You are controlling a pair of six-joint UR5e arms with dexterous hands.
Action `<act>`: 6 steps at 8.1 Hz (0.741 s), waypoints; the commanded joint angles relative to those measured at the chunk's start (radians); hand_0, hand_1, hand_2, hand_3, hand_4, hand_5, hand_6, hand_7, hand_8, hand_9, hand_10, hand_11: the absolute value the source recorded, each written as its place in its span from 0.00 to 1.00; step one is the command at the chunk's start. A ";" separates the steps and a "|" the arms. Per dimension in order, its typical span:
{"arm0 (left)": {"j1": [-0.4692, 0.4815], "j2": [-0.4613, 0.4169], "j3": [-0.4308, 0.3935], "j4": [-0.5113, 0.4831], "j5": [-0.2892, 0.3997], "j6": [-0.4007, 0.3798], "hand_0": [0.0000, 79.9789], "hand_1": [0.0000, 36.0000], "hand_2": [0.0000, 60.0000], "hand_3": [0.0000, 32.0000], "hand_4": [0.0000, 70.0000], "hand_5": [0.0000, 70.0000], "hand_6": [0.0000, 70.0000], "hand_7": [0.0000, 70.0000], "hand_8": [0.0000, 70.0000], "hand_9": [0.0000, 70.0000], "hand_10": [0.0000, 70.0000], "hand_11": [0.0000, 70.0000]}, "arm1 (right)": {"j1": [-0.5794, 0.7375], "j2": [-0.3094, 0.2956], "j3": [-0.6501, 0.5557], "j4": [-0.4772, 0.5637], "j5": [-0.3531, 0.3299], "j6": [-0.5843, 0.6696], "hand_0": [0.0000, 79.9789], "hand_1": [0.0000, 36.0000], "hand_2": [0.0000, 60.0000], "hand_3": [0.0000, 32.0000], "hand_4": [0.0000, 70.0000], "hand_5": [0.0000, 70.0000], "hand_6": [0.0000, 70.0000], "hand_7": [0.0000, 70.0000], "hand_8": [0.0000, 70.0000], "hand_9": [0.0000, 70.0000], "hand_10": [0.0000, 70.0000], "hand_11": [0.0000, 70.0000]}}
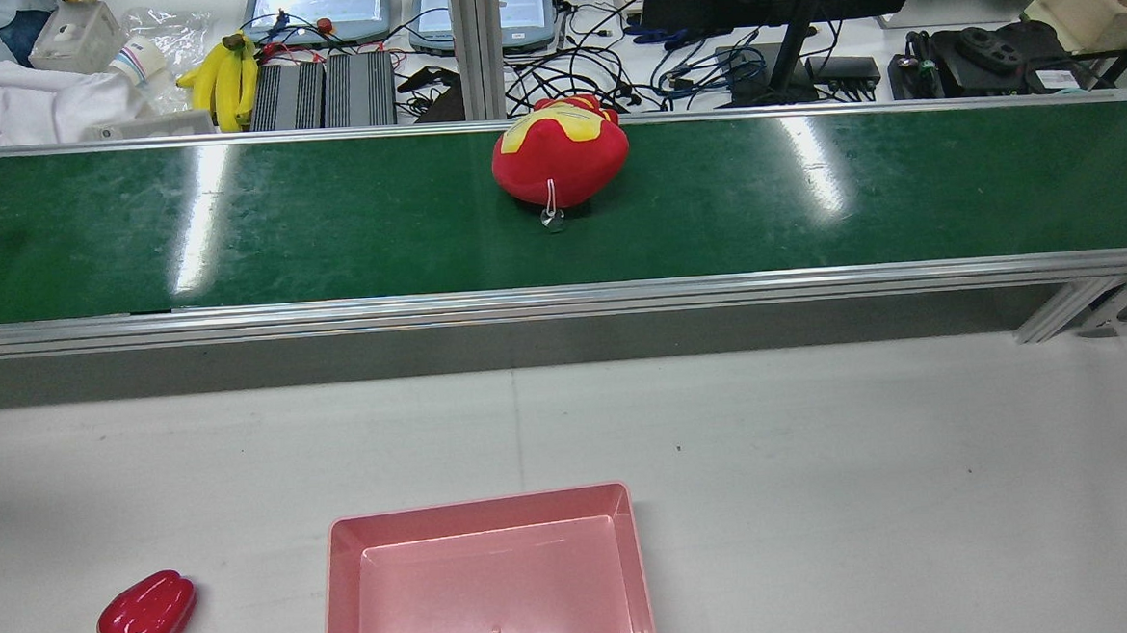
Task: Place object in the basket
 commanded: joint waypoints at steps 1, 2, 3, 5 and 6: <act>0.001 0.000 0.000 0.000 0.000 0.002 0.69 0.29 0.00 0.76 0.02 0.39 0.05 0.13 0.19 0.20 0.06 0.11 | 0.000 0.000 0.000 0.000 0.000 0.000 0.00 0.00 0.00 0.00 0.00 0.00 0.00 0.00 0.00 0.00 0.00 0.00; 0.006 0.001 0.000 0.000 0.000 0.005 0.69 0.29 0.00 0.76 0.02 0.38 0.04 0.13 0.19 0.20 0.06 0.12 | 0.000 0.000 0.000 0.000 0.000 0.000 0.00 0.00 0.00 0.00 0.00 0.00 0.00 0.00 0.00 0.00 0.00 0.00; 0.008 0.002 0.001 -0.002 0.000 0.005 0.69 0.31 0.00 0.79 0.02 0.37 0.02 0.12 0.17 0.18 0.08 0.14 | 0.001 0.000 0.000 0.000 0.000 0.000 0.00 0.00 0.00 0.00 0.00 0.00 0.00 0.00 0.00 0.00 0.00 0.00; 0.006 0.000 0.006 -0.009 0.000 0.004 0.69 0.31 0.00 0.75 0.03 0.38 0.01 0.12 0.17 0.17 0.08 0.14 | 0.000 0.000 0.000 0.000 0.000 0.000 0.00 0.00 0.00 0.00 0.00 0.00 0.00 0.00 0.00 0.00 0.00 0.00; 0.008 0.001 0.006 -0.009 0.000 0.004 0.68 0.28 0.00 0.73 0.02 0.38 0.01 0.12 0.19 0.16 0.07 0.13 | 0.000 0.000 0.000 0.000 0.000 0.000 0.00 0.00 0.00 0.00 0.00 0.00 0.00 0.00 0.00 0.00 0.00 0.00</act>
